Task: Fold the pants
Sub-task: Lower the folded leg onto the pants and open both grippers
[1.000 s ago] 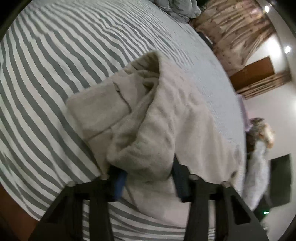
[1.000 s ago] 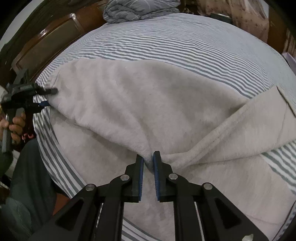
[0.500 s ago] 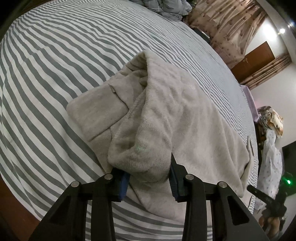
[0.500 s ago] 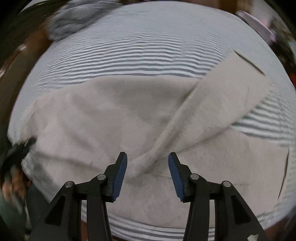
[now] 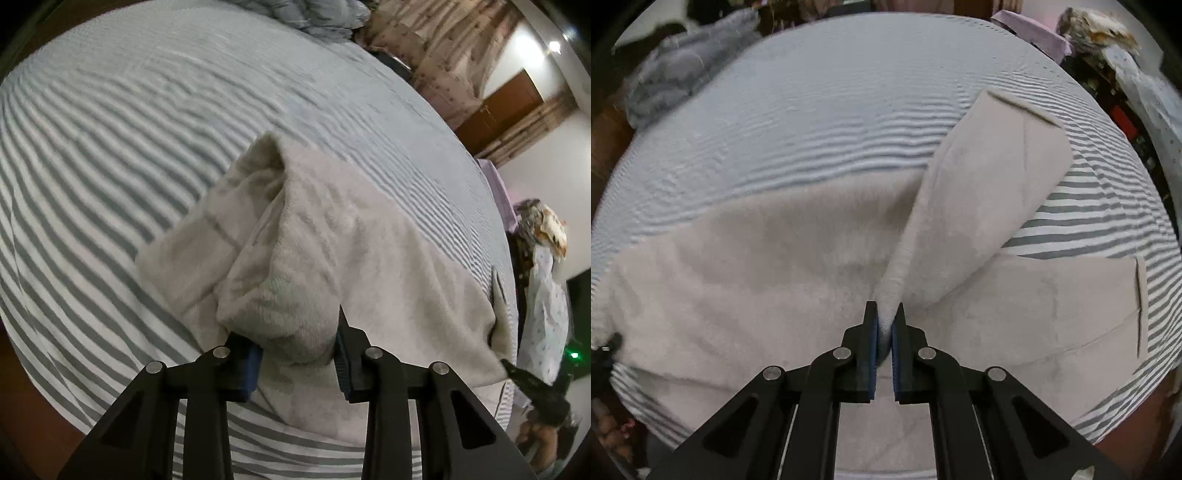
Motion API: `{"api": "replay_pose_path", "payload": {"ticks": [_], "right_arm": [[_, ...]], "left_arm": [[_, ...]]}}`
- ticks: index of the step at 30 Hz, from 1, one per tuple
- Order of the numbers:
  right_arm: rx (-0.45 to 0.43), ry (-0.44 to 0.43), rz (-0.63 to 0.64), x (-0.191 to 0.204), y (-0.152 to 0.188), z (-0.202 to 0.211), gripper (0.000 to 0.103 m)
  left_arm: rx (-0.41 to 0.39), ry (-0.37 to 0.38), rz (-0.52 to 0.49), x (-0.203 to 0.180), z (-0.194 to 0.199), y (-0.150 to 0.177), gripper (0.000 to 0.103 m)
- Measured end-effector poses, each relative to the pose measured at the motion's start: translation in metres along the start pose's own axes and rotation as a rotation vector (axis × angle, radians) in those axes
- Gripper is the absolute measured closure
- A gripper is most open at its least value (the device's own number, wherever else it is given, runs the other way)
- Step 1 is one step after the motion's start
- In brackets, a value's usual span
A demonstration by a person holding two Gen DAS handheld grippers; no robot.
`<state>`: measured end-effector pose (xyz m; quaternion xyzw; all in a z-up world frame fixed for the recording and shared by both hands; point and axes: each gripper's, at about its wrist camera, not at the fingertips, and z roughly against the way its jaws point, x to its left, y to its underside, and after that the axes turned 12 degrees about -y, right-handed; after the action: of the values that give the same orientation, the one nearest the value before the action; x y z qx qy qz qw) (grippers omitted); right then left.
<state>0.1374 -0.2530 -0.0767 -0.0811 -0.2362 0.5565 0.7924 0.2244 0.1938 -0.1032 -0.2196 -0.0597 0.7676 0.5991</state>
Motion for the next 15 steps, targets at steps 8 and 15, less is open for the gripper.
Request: {"api": "replay_pose_path", "payload": {"ticks": [8, 15], "right_arm": [[-0.043, -0.128, -0.104, 0.005, 0.036, 0.043, 0.099], [0.036, -0.121, -0.173, -0.003, 0.096, 0.011, 0.099]], "left_arm": [[-0.02, 0.01, -0.103, 0.001, 0.03, -0.045, 0.07], [0.065, -0.049, -0.202, 0.019, 0.01, -0.034, 0.07]]}}
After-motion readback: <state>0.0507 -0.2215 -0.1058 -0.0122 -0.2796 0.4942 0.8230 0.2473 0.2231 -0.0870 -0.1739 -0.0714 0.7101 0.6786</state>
